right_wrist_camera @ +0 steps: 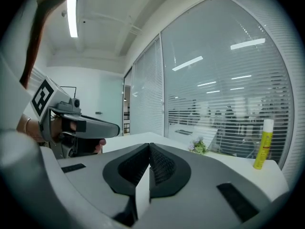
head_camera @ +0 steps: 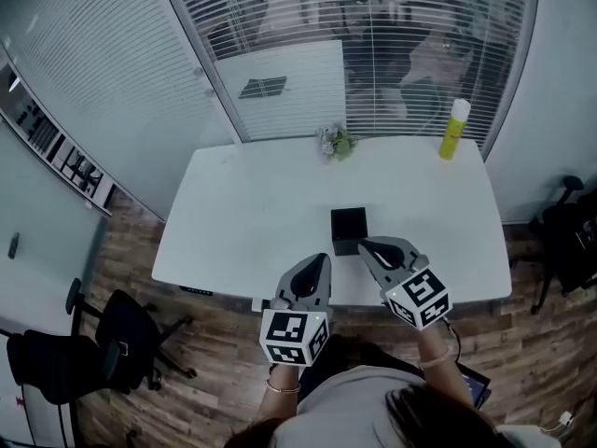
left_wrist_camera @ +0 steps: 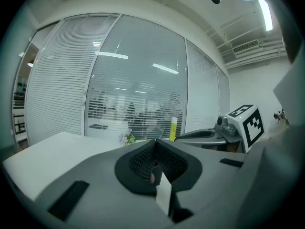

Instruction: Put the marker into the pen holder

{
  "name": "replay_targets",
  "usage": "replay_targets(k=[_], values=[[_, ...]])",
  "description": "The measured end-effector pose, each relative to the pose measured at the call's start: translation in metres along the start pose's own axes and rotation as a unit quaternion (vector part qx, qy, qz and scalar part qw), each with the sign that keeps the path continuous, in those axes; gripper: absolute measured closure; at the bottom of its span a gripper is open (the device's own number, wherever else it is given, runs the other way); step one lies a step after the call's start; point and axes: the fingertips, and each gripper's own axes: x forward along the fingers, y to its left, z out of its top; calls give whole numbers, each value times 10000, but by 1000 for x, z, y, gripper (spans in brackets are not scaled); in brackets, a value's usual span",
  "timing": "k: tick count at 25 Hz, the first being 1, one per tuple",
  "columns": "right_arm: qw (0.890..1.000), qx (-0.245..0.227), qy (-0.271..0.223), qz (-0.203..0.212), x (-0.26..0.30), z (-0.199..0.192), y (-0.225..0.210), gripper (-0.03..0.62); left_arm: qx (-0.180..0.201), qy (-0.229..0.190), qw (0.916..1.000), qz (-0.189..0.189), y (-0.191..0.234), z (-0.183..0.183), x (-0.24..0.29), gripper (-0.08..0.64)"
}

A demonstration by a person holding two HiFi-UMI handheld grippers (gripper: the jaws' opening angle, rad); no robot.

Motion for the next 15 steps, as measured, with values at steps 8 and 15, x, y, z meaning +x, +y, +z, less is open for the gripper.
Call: replay_targets(k=[8, 15], values=[[9999, -7, -120, 108, -24, 2, 1, 565, 150, -37, 9997, 168, -20, 2, -5, 540], [9982, 128, -578, -2, -50, 11, -6, 565, 203, -13, 9993, 323, -33, -2, -10, 540]])
